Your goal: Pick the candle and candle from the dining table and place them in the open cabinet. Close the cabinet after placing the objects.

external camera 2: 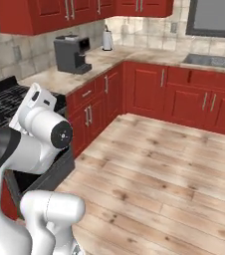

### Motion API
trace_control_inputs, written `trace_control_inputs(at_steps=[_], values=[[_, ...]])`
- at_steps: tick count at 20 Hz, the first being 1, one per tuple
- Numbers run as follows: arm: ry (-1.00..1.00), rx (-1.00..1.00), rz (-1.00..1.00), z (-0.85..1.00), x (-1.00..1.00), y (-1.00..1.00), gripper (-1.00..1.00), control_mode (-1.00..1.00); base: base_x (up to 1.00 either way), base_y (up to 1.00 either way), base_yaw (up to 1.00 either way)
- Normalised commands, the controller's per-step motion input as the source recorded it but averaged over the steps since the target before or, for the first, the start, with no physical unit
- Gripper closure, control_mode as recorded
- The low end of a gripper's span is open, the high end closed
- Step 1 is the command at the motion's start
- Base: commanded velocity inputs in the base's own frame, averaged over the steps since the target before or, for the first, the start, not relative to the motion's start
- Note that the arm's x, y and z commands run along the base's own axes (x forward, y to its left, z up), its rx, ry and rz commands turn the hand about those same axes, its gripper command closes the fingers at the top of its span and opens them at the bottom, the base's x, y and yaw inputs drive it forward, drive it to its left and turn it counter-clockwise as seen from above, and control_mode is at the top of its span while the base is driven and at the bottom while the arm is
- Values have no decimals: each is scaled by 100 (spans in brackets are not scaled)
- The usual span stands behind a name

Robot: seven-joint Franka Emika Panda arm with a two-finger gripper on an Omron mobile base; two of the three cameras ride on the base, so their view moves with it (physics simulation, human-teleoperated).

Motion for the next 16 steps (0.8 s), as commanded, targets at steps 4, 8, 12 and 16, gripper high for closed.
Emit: trace_control_inputs(at_steps=[4,8,12,16], values=[[0,0,0,0,0,0,-100,100,0,-1,-64],[0,0,0,0,0,0,-100,100,1,0,-63],[0,0,0,0,0,0,-100,100,12,0,-61],[0,0,0,0,0,0,-100,100,33,0,-54]])
